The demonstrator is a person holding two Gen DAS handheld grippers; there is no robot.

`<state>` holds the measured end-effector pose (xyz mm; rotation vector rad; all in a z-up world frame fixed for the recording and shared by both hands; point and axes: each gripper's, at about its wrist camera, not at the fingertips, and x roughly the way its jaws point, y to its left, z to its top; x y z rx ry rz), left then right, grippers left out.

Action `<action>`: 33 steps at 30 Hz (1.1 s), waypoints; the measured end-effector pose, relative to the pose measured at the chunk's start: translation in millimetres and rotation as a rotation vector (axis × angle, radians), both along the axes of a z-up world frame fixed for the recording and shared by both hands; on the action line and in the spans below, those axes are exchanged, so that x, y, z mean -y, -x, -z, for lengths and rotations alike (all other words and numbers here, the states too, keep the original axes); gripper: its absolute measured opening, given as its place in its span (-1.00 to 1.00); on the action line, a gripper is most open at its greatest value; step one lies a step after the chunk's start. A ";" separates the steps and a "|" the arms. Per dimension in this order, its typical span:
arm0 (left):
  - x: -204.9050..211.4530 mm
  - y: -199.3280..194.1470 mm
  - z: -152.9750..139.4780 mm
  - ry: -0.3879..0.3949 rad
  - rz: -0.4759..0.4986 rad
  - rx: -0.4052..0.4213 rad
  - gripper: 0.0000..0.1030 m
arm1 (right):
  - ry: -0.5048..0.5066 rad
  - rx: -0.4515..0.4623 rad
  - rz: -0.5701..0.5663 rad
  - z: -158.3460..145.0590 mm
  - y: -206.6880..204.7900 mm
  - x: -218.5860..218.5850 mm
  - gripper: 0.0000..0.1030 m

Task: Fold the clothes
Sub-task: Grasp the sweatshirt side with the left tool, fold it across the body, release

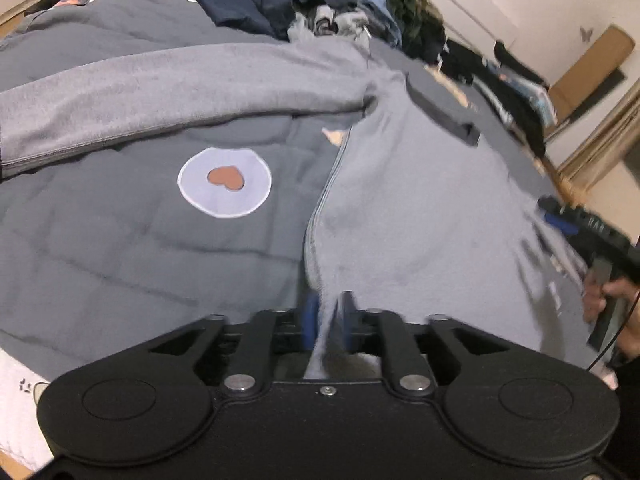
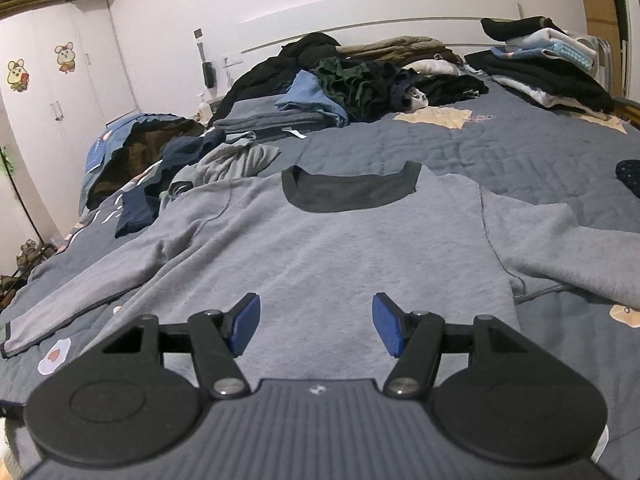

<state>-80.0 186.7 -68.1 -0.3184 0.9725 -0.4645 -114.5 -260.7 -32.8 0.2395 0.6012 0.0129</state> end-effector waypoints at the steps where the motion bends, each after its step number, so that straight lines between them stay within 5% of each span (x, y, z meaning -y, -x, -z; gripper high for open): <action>1: -2.8 -1.0 -4.7 -0.007 -0.020 0.019 -0.09 | 0.001 0.002 -0.001 -0.5 1.2 0.4 0.19; 4: -27.6 -7.8 -19.6 -0.053 -0.143 0.072 0.13 | 0.000 0.003 0.004 -1.3 3.1 3.2 0.19; 7: -58.9 -12.0 -18.2 0.049 -0.242 0.013 0.11 | -0.016 -0.003 0.008 -1.2 4.7 7.6 0.19; 12: -14.6 8.3 -18.6 -0.096 0.046 0.024 0.11 | -0.035 -0.082 -0.027 -4.6 25.7 11.4 0.19; 16: 6.2 17.9 -16.3 -0.131 0.259 0.034 0.11 | -0.032 -0.110 -0.004 -13.9 77.2 21.2 0.19; 24: 13.8 19.3 0.5 -0.112 0.462 -0.021 0.08 | -0.038 -0.268 0.169 21.3 177.8 41.7 0.27; 27: 10.7 20.6 5.9 -0.059 0.486 -0.041 -0.03 | -0.055 -0.317 0.151 34.2 186.4 36.0 0.27; 30: 9.0 22.9 10.0 -0.063 0.487 -0.063 -0.70 | -0.071 -0.367 0.133 47.2 195.0 30.4 0.27; 33: 7.7 24.1 5.9 -0.033 0.475 -0.057 -0.82 | -0.087 -0.416 0.115 60.2 203.6 24.7 0.11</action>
